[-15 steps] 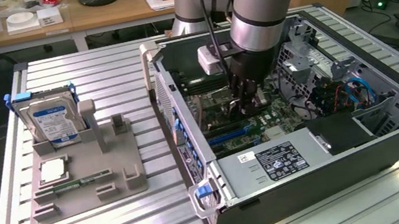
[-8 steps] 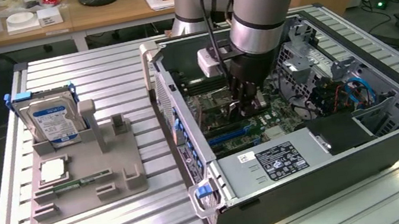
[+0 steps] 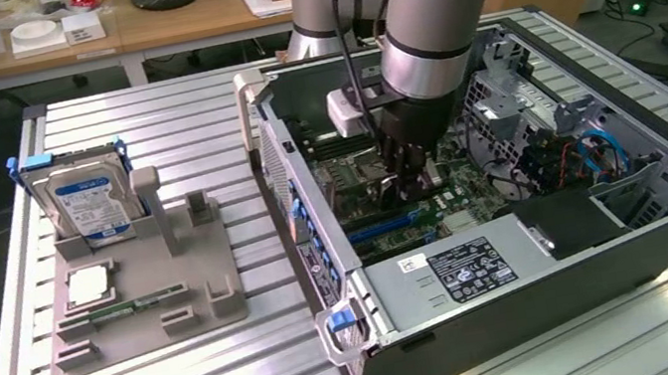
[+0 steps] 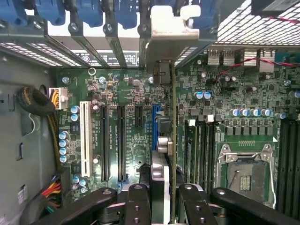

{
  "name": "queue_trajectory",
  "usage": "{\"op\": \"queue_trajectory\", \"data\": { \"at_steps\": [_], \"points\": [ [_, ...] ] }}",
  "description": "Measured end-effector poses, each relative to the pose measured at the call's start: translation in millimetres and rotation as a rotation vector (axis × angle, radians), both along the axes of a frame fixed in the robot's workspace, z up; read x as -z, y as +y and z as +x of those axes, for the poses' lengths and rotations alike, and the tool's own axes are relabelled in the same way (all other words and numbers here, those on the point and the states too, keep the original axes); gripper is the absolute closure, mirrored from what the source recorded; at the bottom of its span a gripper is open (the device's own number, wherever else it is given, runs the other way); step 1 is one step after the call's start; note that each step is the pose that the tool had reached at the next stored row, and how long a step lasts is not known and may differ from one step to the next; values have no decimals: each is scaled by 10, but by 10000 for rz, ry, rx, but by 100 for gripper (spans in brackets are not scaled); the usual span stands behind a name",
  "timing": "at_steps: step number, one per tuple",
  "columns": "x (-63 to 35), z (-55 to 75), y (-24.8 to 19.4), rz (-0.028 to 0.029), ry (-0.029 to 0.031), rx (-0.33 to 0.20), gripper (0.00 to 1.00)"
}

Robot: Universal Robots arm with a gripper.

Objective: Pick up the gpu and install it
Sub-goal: 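Insert the gpu into the slot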

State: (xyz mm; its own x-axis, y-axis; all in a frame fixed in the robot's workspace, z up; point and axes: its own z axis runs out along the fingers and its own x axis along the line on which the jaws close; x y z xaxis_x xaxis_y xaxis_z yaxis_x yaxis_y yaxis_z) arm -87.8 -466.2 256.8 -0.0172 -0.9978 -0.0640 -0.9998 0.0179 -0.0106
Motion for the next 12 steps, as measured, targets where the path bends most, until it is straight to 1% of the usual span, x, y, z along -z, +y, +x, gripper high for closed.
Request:
{"op": "queue_trajectory", "data": {
  "at_steps": [5,7,12],
  "points": [
    [82,-47,0,-15,0,61,72],
    [100,-69,0,-17,0,83,72],
    [121,-69,0,-19,1,86,72]
  ]
}}
